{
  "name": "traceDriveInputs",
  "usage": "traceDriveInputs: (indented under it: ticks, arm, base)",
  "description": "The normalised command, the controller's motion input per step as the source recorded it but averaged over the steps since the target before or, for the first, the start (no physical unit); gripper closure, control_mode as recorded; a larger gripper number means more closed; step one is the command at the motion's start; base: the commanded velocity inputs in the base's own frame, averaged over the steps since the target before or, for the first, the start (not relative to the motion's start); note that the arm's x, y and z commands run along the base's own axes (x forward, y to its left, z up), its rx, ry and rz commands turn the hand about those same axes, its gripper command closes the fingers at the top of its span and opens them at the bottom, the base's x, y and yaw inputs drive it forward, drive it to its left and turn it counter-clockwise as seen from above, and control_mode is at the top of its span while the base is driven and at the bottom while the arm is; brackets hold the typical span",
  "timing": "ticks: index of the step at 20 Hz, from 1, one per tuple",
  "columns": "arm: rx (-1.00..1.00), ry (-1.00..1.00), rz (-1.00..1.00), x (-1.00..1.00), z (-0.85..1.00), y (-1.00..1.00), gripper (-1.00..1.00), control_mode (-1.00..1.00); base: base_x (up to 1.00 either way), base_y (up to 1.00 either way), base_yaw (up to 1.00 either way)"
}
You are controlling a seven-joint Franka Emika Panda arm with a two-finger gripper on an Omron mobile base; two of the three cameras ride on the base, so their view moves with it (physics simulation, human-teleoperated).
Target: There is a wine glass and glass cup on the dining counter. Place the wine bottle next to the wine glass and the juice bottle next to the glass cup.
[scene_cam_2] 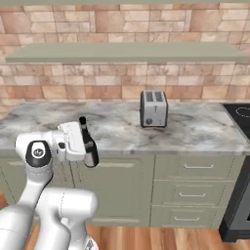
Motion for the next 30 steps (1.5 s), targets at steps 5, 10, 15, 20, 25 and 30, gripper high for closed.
traceDriveInputs:
  ticks: [5,10,15,20,25,30]
  arm:
    - [0.0,0.0,0.0,0.0,0.0,0.0,1.0,1.0]
    - [0.0,0.0,0.0,0.0,0.0,0.0,1.0,1.0]
    - [0.0,0.0,0.0,0.0,0.0,0.0,1.0,1.0]
    - [0.0,0.0,0.0,0.0,0.0,0.0,1.0,1.0]
    - [0.0,0.0,0.0,0.0,0.0,0.0,1.0,1.0]
    - [0.0,0.0,0.0,0.0,0.0,0.0,1.0,1.0]
  base:
    - [-0.26,0.1,-0.5]
    - [-0.09,0.15,-0.73]
    - [-0.31,0.1,-0.68]
    - [-0.66,0.11,-0.34]
    - [-0.68,0.16,-0.29]
    - [-0.67,0.18,-0.31]
